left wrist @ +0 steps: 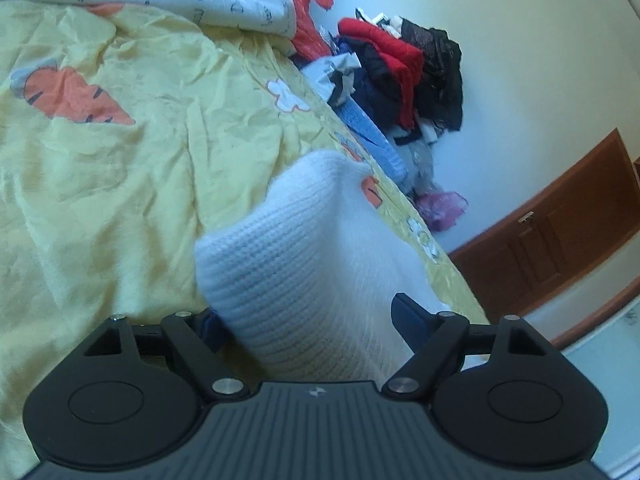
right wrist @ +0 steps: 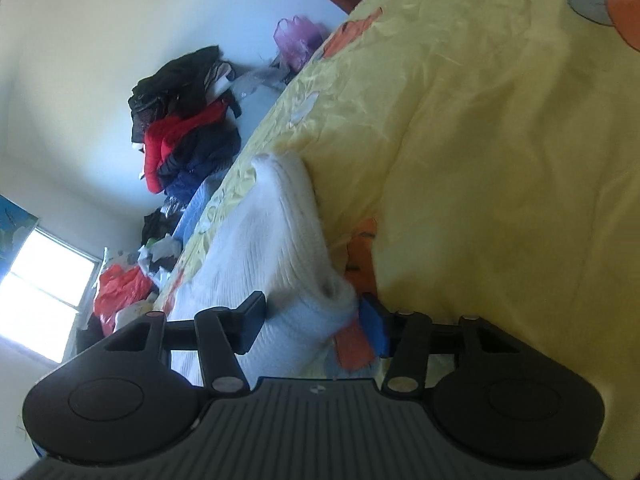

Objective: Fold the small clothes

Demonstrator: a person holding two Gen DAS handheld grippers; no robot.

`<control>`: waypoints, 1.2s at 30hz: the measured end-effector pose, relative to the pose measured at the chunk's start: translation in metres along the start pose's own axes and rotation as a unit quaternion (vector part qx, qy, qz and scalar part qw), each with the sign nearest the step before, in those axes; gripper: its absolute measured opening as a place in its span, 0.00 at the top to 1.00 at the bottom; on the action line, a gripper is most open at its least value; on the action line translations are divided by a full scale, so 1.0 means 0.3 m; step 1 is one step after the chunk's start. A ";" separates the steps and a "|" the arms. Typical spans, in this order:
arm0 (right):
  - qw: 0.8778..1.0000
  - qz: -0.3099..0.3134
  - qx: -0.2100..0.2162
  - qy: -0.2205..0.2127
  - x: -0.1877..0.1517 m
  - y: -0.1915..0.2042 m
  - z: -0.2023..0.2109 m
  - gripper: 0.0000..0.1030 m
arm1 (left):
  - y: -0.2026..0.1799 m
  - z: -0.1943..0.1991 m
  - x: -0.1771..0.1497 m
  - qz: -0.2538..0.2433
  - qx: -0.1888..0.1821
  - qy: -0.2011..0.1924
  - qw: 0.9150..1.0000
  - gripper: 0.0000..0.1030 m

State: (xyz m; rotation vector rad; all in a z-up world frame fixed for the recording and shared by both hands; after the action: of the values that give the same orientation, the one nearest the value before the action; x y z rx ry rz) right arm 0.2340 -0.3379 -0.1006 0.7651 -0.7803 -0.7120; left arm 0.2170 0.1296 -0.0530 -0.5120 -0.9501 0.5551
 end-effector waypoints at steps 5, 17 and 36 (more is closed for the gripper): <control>1.000 0.004 -0.006 -0.014 0.019 0.040 -0.100 0.58 | -0.019 -0.038 0.013 -0.007 0.007 -0.004 1.000 0.25; 0.997 -0.053 0.048 0.013 0.036 0.042 -0.074 0.69 | 0.026 -0.039 0.030 0.041 -0.014 0.037 0.998 0.77; 0.996 -0.028 0.076 0.036 -0.016 0.052 0.136 0.70 | 0.003 0.178 -0.027 0.045 -0.064 0.071 0.994 0.79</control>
State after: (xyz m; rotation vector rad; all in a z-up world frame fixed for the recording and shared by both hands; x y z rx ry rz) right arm 0.2027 -0.3392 -0.0700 0.9477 -0.7566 -0.6772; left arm 0.1671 0.1336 -0.0326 -0.7040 -0.8336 0.5329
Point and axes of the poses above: each gripper's, at about its wrist camera, not at the fingertips, and z roughly against the way its jaws point, y to its left, x to its top, the point moved 10 cm from there along -z, roughly the way its jaws point, and after that the axes turned 6 degrees about -z, right-handed, at the moved point
